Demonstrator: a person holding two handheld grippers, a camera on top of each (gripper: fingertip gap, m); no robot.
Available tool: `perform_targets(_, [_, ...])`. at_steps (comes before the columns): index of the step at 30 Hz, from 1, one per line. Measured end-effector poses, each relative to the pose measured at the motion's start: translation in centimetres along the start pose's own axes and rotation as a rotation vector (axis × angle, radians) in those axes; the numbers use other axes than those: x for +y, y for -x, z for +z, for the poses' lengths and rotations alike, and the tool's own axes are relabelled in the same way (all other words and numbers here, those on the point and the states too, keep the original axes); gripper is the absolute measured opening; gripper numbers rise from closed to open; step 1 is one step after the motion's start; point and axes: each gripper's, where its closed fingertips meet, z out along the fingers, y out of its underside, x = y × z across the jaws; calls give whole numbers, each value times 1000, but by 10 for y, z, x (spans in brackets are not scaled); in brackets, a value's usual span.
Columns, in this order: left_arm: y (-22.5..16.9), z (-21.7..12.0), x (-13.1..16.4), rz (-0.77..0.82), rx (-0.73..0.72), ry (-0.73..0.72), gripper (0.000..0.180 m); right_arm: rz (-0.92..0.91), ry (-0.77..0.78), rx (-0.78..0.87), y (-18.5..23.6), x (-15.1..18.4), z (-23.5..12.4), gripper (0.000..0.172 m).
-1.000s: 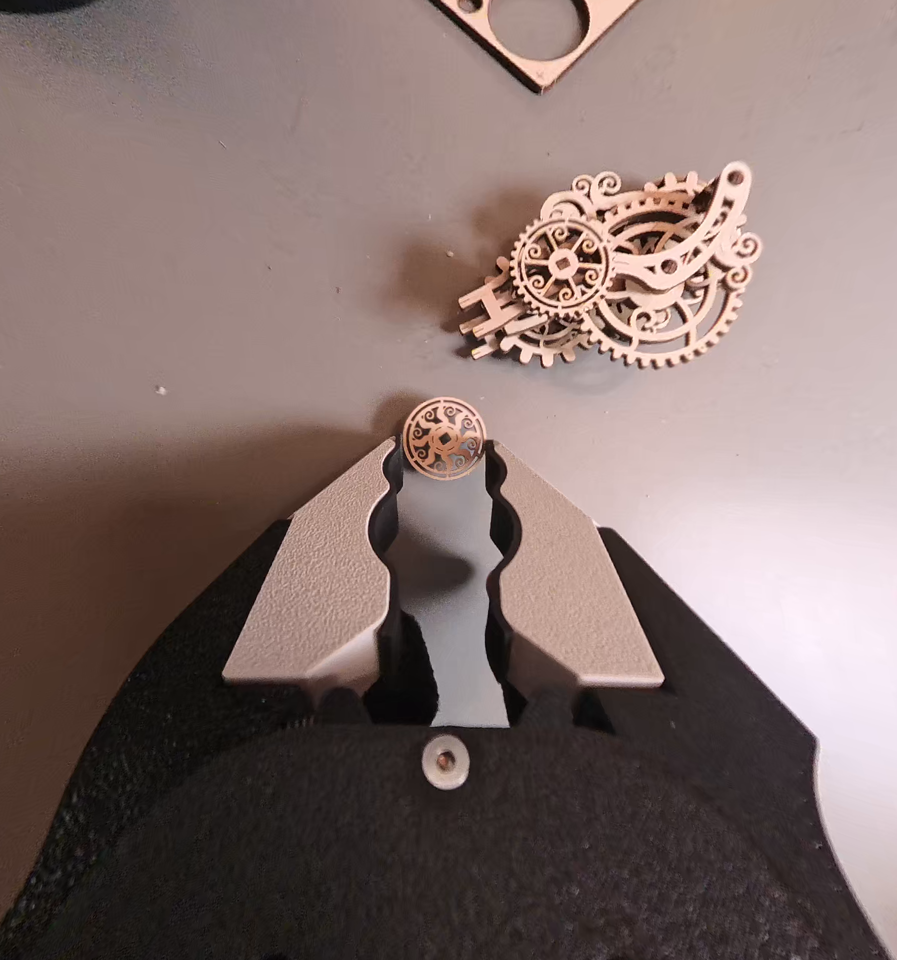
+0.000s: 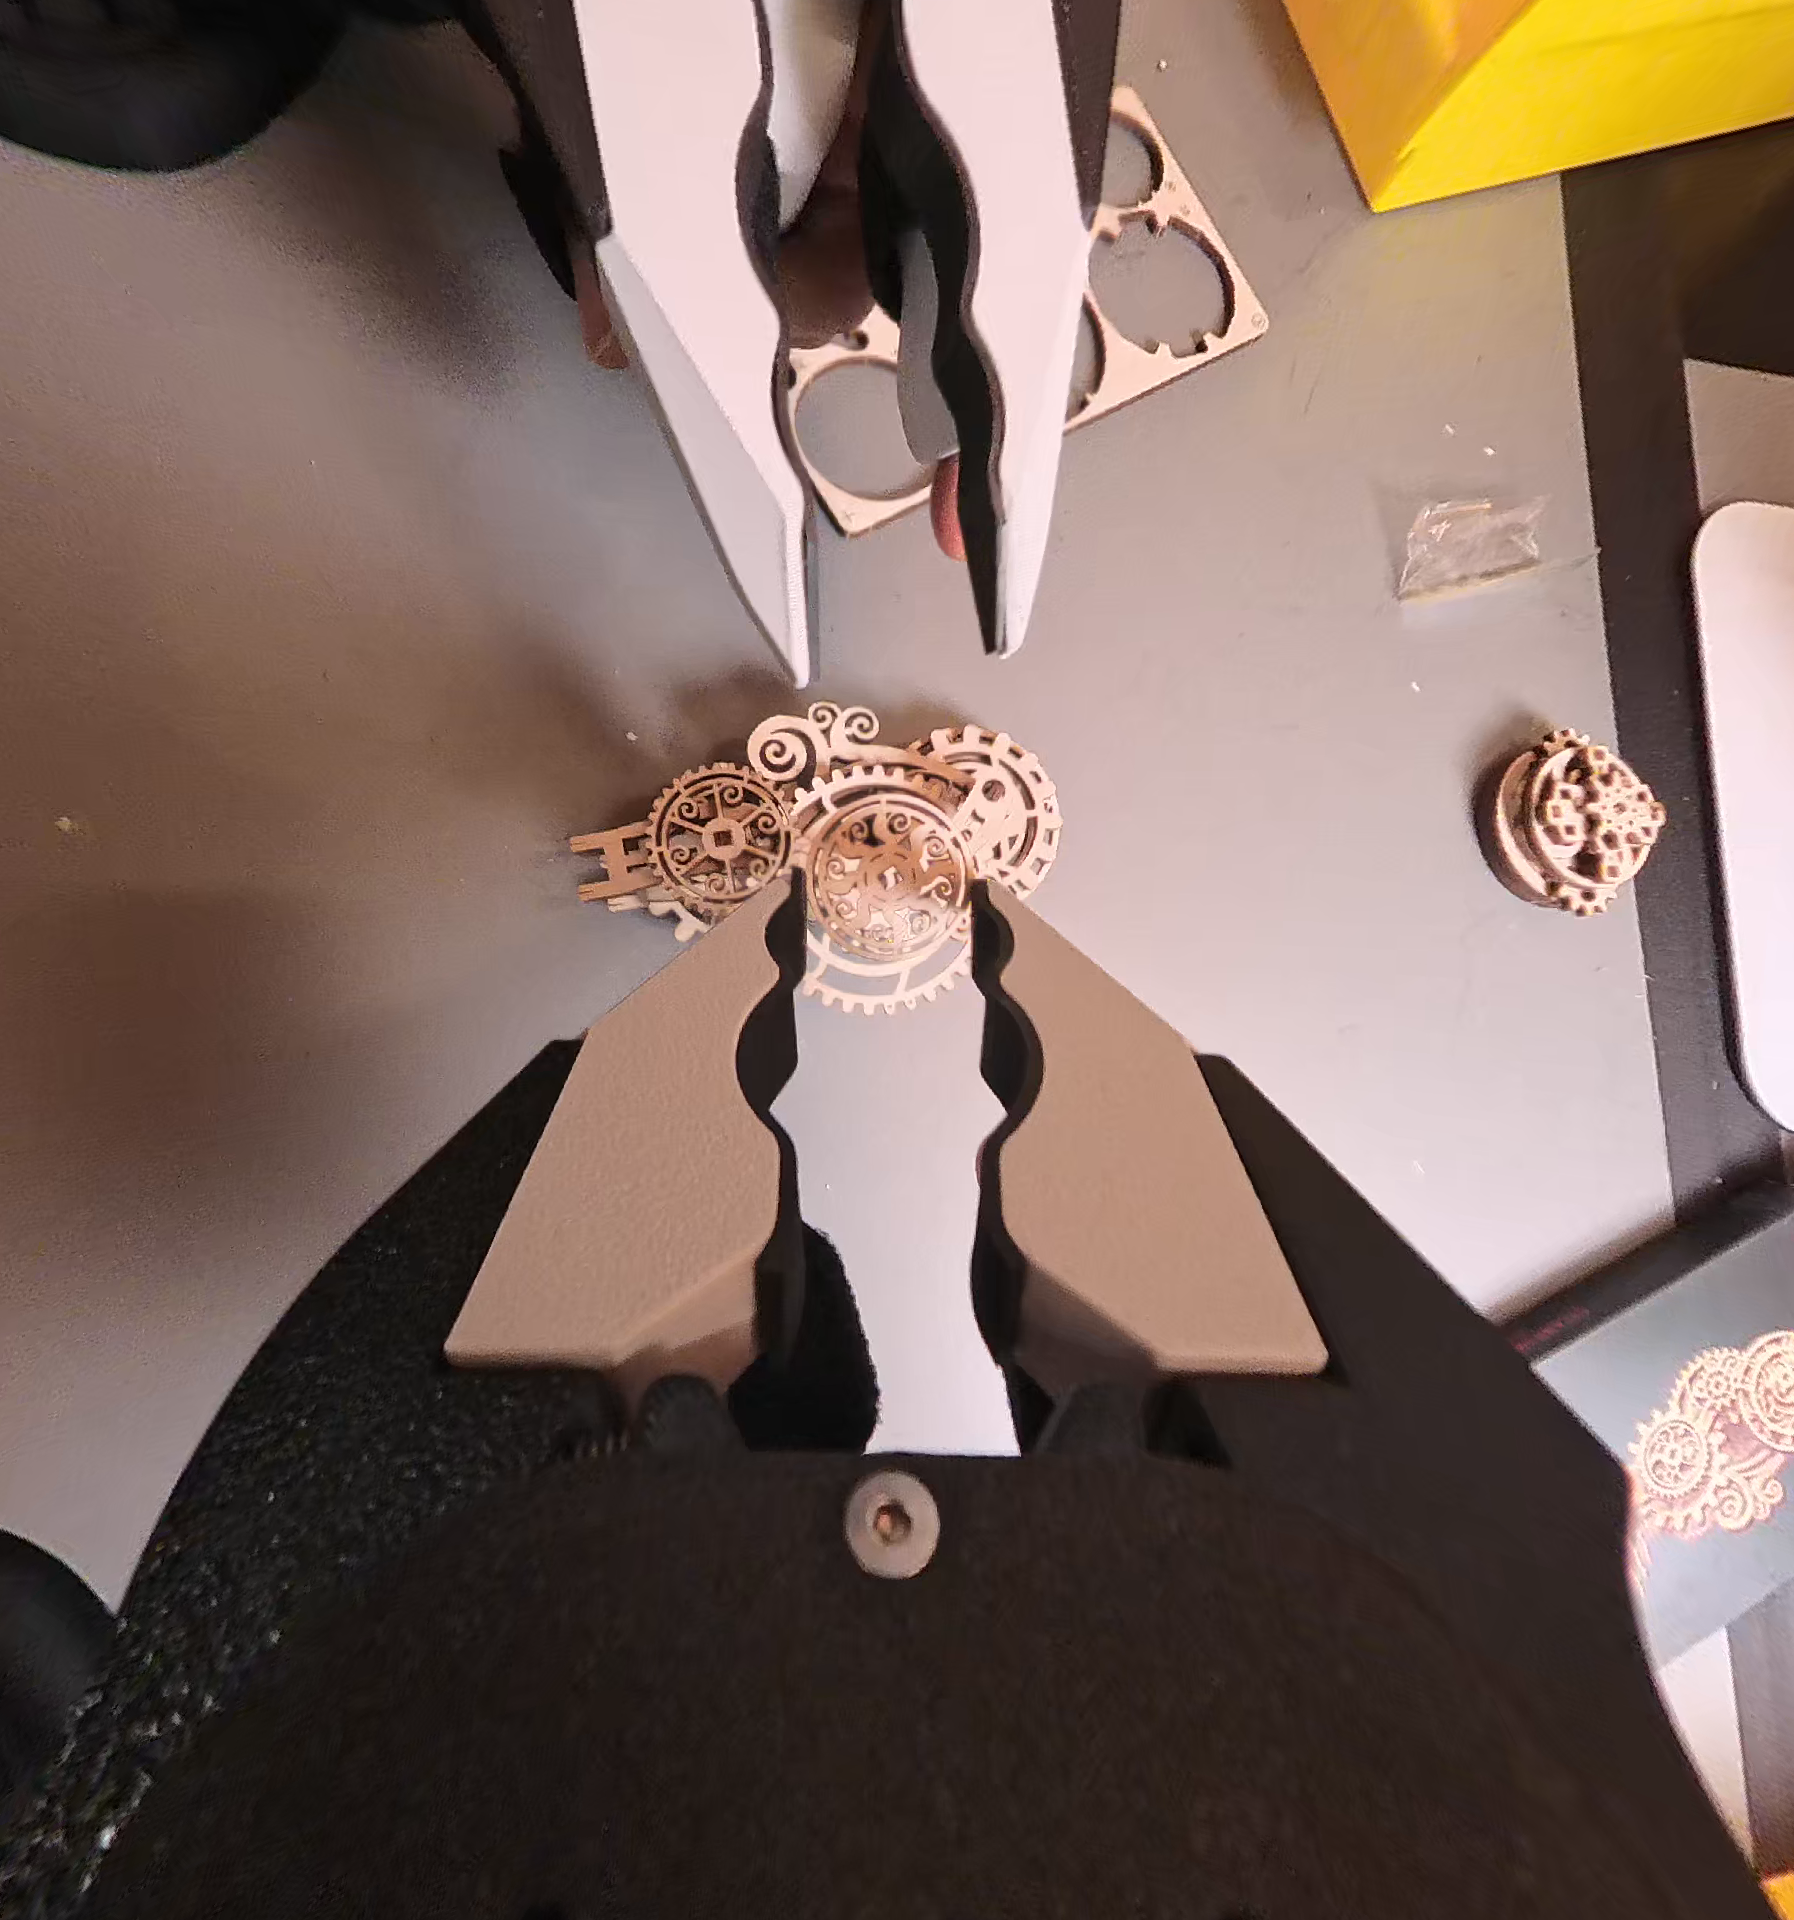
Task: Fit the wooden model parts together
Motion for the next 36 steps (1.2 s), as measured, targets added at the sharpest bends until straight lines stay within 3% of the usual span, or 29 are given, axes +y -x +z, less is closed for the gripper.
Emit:
perform_targets(12, [4, 22, 24, 99, -79, 155, 21, -7, 25, -3, 0, 9, 16, 30])
perform_targets(36, [5, 31, 29, 91, -104, 195, 9, 78, 55, -21, 1, 14, 23, 30])
